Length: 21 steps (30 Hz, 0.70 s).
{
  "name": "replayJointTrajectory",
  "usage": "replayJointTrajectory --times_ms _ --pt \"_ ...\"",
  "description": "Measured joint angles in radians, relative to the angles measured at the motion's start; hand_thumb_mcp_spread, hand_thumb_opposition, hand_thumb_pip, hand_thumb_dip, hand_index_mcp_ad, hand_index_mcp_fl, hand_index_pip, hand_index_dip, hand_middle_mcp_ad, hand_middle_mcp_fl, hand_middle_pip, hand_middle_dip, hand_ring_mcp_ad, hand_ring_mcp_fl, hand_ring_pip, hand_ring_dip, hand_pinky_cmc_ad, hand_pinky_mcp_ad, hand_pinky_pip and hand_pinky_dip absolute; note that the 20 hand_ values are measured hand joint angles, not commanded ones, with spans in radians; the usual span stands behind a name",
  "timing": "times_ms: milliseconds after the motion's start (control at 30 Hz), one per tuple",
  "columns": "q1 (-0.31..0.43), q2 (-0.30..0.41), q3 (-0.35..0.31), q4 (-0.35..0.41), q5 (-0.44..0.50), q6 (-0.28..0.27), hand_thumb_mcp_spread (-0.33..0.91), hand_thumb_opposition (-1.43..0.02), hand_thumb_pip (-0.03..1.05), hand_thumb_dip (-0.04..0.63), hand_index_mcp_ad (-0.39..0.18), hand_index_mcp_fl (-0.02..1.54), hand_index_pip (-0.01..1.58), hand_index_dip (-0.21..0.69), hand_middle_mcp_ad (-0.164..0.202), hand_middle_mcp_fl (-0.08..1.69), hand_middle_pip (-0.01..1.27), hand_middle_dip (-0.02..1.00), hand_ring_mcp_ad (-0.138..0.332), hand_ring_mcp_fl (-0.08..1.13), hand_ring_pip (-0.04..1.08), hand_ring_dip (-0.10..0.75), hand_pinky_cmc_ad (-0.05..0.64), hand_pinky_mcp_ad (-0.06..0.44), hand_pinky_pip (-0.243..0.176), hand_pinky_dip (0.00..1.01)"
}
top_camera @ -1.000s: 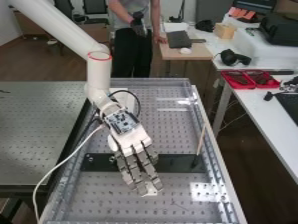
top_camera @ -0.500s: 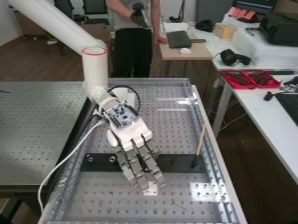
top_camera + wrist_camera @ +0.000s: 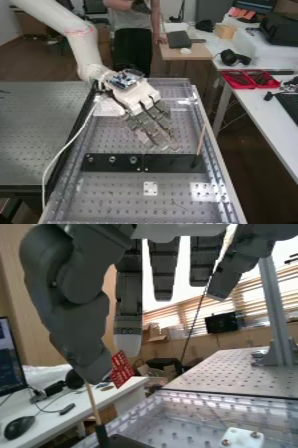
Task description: Grab the pcb board and place it in the clear container
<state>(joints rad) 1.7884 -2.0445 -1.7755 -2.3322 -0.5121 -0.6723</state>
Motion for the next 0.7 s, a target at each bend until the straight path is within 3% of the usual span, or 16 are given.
replayJointTrajectory --times_ms 167,433,700 --pt "0.011 0.027 0.007 -0.046 -0.122 0.018 0.43 -0.92 0.58 0.239 -0.021 0.38 1.51 0.141 0.091 0.19 0.14 0.14 0.19 0.0 0.13 -0.03 0.311 0.154 -0.091 0.53" --pt "0.024 0.051 0.041 -0.194 -0.379 0.089 0.43 -0.92 0.58 0.239 -0.021 0.38 1.51 0.141 0.087 0.19 0.14 0.14 0.19 0.01 0.13 -0.028 0.311 0.154 -0.091 0.51" --pt "0.035 0.051 0.073 -0.26 -0.574 0.136 0.43 -0.92 0.58 0.239 -0.019 0.38 1.49 0.141 0.082 0.19 0.14 0.14 0.188 0.01 0.12 -0.021 0.314 0.154 -0.091 0.47"
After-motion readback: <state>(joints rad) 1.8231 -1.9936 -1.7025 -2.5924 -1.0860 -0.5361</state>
